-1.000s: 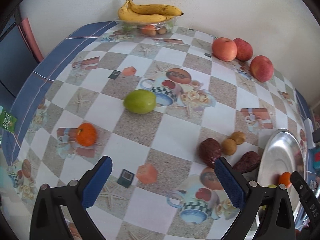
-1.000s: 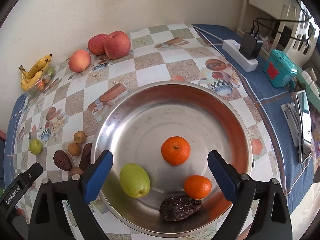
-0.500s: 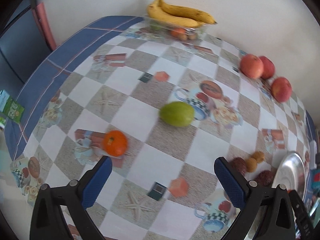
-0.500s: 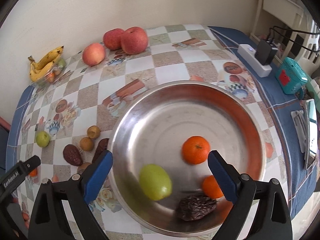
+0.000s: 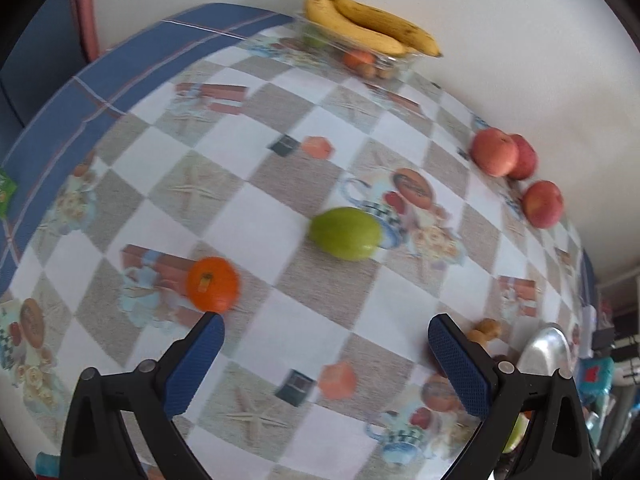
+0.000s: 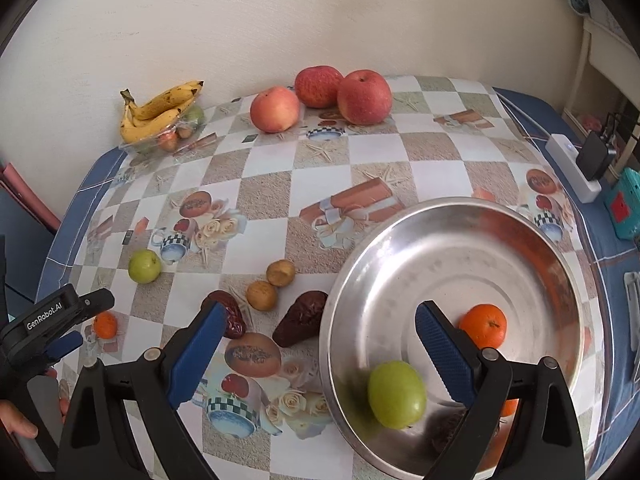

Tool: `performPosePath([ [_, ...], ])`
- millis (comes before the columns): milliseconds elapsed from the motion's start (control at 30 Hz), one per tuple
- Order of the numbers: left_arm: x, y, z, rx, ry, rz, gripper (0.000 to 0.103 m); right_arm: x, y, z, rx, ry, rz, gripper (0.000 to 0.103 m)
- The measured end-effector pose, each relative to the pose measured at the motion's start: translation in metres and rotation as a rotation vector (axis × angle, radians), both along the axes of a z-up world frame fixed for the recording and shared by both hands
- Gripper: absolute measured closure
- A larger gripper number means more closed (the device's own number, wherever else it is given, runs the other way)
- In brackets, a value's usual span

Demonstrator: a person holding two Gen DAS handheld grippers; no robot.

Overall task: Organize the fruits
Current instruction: 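Move the right tool to a small brown kiwi while the left tool moves to a dried date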

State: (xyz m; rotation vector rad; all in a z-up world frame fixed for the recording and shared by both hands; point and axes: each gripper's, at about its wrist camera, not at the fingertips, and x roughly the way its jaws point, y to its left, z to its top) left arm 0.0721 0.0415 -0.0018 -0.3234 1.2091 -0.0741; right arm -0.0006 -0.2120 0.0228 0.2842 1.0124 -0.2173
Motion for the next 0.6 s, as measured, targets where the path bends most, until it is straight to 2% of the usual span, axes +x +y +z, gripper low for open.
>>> performPosePath([
  [100,0.0,-0.016,0.001,-0.023,-0.003,-0.043,0.001,0.003,0.0,-0.003,0.001,0.0,0.005,0.008],
  [133,0.0,-0.02,0.002,-0.028,-0.006,-0.052,0.001,0.005,0.0,-0.004,0.004,0.001,0.005,0.011],
  [167,0.001,-0.025,0.001,-0.037,-0.004,-0.066,0.002,0.007,0.0,-0.005,0.006,0.001,0.004,0.02],
  [233,0.002,-0.033,-0.001,-0.063,0.01,-0.089,0.004,0.011,0.0,-0.007,0.008,0.0,0.006,0.03],
  [300,0.003,-0.041,-0.007,-0.107,0.042,-0.11,0.016,0.015,0.001,-0.01,0.017,0.001,0.011,0.031],
  [367,0.004,-0.048,-0.014,-0.156,0.073,-0.119,0.02,0.021,0.001,-0.013,0.047,-0.004,0.019,0.042],
  [400,0.006,-0.051,-0.017,-0.182,0.085,-0.12,0.023,0.023,0.001,-0.014,0.064,-0.004,0.024,0.043],
  [433,0.006,-0.053,-0.018,-0.196,0.091,-0.119,0.025,0.026,0.002,-0.016,0.079,-0.002,0.031,0.045],
  [500,0.01,-0.059,-0.021,-0.212,0.096,-0.121,0.038,0.031,0.005,-0.019,0.09,0.0,0.047,0.055],
  [600,0.015,-0.065,-0.026,-0.231,0.114,-0.12,0.05,0.039,0.009,-0.025,0.079,0.009,0.069,0.062],
])
